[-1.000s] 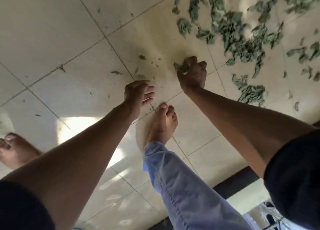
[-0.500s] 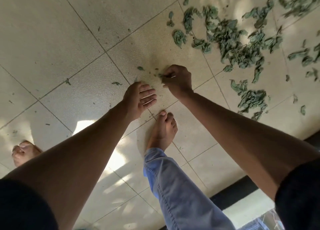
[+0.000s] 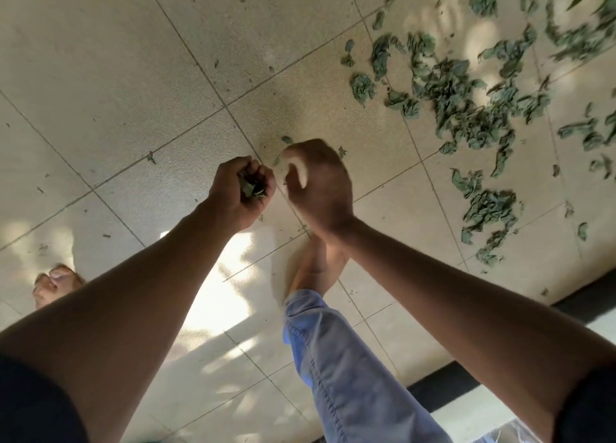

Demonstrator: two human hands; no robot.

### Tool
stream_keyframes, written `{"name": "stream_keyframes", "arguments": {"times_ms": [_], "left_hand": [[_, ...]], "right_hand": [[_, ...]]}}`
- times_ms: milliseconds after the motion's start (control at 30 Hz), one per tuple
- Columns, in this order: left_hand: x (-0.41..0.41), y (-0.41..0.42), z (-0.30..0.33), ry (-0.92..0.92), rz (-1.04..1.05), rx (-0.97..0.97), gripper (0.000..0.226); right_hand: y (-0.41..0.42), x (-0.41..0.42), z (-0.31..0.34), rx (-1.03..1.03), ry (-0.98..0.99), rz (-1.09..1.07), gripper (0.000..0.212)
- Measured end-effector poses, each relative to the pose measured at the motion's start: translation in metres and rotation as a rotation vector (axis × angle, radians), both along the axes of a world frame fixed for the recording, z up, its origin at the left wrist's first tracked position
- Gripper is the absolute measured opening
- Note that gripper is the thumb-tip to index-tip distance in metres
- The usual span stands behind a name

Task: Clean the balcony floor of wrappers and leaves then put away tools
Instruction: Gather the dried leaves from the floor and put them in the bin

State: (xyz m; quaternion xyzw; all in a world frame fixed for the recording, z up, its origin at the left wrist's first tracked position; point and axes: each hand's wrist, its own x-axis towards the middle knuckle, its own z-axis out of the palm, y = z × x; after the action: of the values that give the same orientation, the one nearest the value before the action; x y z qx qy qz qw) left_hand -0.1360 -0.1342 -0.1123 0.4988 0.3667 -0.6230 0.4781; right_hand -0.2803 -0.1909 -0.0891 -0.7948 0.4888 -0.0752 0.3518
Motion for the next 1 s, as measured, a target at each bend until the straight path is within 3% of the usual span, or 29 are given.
{"name": "stream_keyframes", "arguments": {"times_ms": [200, 300, 400, 533, 667, 900, 1000], "left_hand": [[0.022, 0.026, -0.015, 0.026, -0.044, -0.026, 0.029], [0.029, 0.037, -0.021, 0.019, -0.037, 0.006, 0.033], [0.035, 0.047, -0.027, 0.018, -0.006, 0.02, 0.032], [0.036, 0.059, -0.031, 0.014, 0.027, 0.034, 0.03], [0.039, 0.066, -0.029, 0.009, 0.001, 0.016, 0.029], [0.049, 0.078, -0.027, -0.004, 0.005, 0.036, 0.03], [0.051, 0.084, -0.027, -0.017, 0.001, 0.046, 0.031]], "right_hand": [[-0.055, -0.029, -0.065, 0.159, 0.524, -0.411, 0.048], [-0.064, -0.016, -0.079, 0.213, 0.536, -0.553, 0.048], [-0.051, 0.013, -0.089, 0.157, 0.431, -0.355, 0.038], [-0.015, 0.044, -0.1, 0.153, 0.267, -0.07, 0.045], [0.026, 0.063, -0.09, 0.106, 0.241, 0.124, 0.039], [0.046, 0.095, -0.083, 0.001, 0.282, 0.171, 0.024], [0.047, 0.101, -0.081, -0.018, 0.331, 0.244, 0.03]]}}
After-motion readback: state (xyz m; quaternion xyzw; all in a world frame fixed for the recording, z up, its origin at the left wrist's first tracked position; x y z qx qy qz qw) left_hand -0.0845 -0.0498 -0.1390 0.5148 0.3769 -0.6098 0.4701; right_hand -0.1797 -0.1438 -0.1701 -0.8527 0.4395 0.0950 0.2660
